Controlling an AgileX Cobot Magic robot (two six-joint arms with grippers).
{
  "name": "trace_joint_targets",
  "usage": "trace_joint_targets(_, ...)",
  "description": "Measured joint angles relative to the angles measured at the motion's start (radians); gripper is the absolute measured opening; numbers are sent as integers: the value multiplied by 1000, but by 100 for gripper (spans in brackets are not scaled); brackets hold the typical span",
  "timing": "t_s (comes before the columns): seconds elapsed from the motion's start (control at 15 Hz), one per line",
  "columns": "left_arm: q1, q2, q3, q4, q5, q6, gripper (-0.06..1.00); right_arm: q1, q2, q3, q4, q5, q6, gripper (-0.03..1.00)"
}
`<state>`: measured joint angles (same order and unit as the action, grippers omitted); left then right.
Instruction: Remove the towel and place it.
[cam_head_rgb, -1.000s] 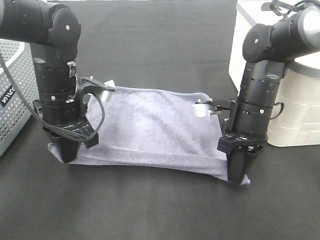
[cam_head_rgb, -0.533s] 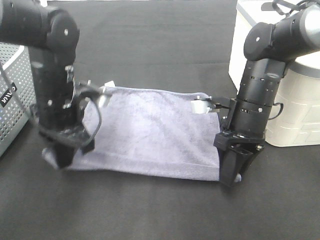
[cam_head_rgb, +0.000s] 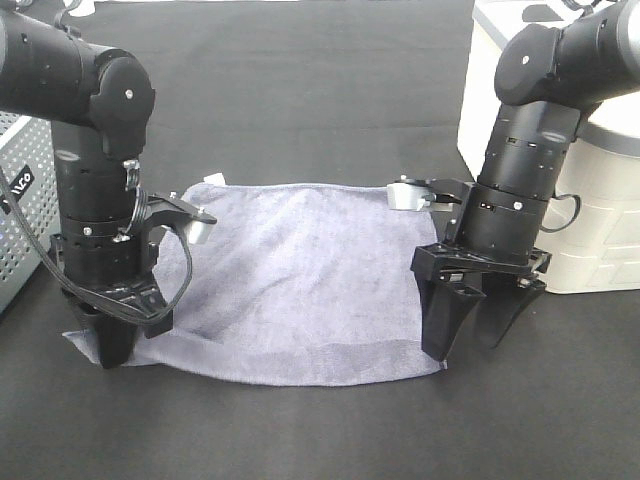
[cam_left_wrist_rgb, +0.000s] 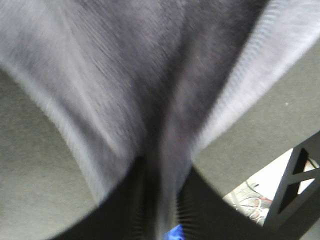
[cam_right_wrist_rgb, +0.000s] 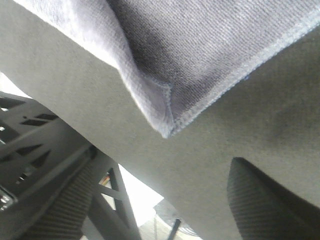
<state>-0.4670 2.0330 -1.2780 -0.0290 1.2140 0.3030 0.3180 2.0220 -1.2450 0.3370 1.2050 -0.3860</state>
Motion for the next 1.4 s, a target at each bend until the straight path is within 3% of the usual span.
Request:
trace_joint_targets(0.13,0,0,0,-26,0,-15,44,0,0,0,25,0,28,72)
trace_joint_targets(0.27,0,0,0,-51,0,-29,52,0,-4,0,40,0,53,72)
trace_joint_targets(0.67,0,-1,-10,20,1,-122,54,0,-56,0,44,-6,51,72)
trace_joint_targets(0.8,1,-38,-35,34,1,-166,54,14,-60,5,47,-121,48,72)
trace_joint_targets(1.07,1,-107,-41,37,3,-192,54,75,-60,14,89,-172,42,72)
trace_joint_targets(1.27,1,-224,-36,45,3,-227,54,81,-67,27,88,-241,131,72)
trace_joint_targets(1.4,1,-301,-36,76,3,-252,54,102,-100,75,64,-348,170,72)
